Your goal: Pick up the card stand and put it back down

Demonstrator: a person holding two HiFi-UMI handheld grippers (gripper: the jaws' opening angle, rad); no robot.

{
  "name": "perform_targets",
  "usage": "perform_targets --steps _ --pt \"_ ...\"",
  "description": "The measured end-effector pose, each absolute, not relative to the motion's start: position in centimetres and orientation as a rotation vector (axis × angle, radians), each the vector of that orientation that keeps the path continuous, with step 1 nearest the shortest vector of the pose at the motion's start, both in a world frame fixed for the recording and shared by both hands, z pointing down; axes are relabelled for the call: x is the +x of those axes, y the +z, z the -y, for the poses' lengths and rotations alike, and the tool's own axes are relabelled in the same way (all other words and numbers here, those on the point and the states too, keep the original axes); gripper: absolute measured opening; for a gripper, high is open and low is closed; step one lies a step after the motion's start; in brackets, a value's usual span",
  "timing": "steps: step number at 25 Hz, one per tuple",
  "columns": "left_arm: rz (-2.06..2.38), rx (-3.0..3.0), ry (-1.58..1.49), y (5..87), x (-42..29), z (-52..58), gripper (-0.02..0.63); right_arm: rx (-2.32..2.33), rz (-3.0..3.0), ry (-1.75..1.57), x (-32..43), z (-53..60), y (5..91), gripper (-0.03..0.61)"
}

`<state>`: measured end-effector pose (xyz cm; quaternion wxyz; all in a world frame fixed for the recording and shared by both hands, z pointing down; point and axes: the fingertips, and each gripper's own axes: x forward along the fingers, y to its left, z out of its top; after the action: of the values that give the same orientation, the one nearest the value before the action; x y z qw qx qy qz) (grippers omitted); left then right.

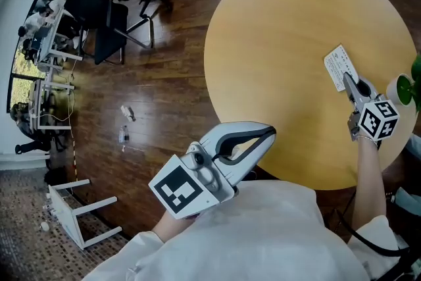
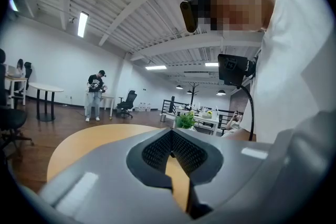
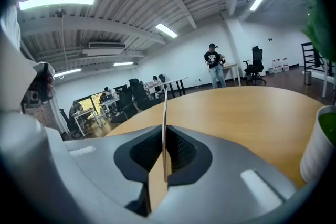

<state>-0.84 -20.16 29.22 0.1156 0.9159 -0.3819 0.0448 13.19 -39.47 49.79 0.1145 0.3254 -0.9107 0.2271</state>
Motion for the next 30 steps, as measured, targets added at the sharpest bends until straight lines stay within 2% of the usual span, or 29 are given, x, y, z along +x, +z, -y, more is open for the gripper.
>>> perform_targets --steps 11,23,30 --pt "0.948 2.800 0.004 26.9 -2.8 12.5 0.002 0.904 2.851 0.457 10.7 21.1 35.0 0.020" --pt "0.707 2.881 -0.141 27.4 -6.6 1.6 0.002 1.081 2.845 0.301 5.5 3.1 29.3 0.020" --pt "0.571 2.917 -0.155 25.5 -5.0 -3.9 0.002 1.237 2.828 0.268 7.4 -5.1 25.2 0.020"
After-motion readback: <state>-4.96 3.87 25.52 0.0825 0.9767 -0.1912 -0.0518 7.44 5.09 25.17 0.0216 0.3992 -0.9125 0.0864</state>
